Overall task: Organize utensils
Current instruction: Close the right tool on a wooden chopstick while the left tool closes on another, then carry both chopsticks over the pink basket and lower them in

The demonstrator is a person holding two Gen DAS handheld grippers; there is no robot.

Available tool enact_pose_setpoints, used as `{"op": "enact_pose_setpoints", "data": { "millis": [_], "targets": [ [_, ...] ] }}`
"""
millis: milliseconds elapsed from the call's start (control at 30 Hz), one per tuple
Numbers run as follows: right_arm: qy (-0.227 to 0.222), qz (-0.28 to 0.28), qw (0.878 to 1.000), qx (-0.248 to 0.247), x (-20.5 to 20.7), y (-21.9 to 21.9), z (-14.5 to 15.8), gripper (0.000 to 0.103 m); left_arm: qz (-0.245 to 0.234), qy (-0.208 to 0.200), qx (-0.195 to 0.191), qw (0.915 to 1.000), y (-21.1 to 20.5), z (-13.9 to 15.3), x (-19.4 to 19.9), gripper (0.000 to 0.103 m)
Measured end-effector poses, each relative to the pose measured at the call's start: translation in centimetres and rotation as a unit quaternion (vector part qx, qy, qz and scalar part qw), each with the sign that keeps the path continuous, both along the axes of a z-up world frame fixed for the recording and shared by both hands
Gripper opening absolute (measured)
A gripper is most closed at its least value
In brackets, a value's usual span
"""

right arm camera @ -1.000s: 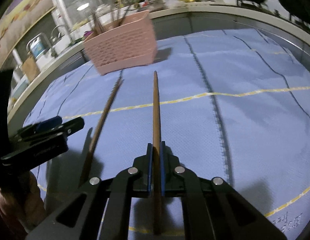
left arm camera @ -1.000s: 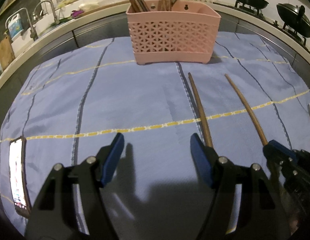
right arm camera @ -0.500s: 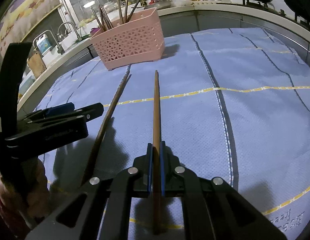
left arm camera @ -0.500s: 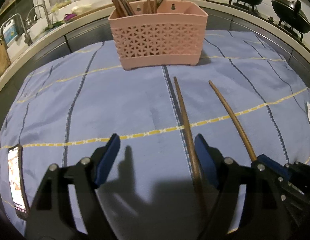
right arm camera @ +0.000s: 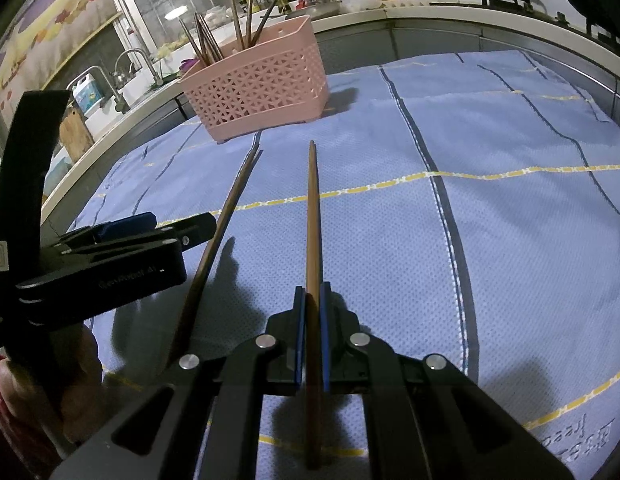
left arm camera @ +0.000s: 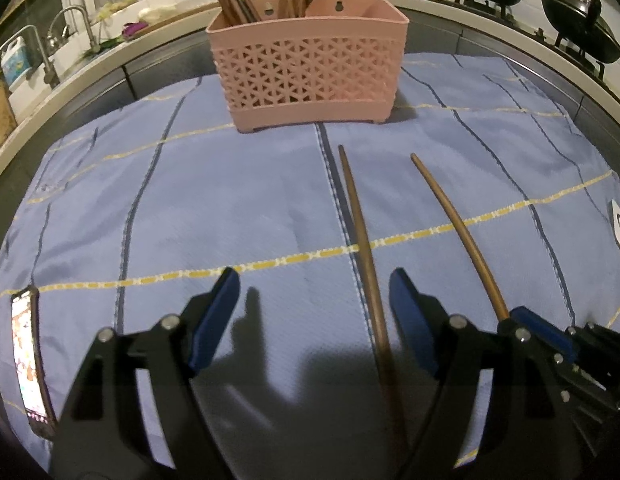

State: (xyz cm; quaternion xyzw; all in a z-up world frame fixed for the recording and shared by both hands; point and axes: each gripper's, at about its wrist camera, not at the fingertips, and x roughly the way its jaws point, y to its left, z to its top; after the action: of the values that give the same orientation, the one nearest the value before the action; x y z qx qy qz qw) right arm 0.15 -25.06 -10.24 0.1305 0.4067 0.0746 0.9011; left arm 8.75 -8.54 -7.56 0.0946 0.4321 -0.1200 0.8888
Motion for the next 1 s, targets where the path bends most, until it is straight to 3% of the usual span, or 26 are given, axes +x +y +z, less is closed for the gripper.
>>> {"op": "enact_pose_setpoints", "data": {
  "millis": [733,1000],
  "targets": [
    [0.003,-0.002,1.000,0.003,0.2,-0.2,0.1,0.008,0.006,0.015,0.000,0.9999,0.5,-1.3,0.2,0.078],
    [0.040,0.028,0.999,0.007,3.1,-0.1,0.7,0.008,0.001,0.025,-0.012,0.9996,0.8,-1.1,1.9,0.078]
  ]
}}
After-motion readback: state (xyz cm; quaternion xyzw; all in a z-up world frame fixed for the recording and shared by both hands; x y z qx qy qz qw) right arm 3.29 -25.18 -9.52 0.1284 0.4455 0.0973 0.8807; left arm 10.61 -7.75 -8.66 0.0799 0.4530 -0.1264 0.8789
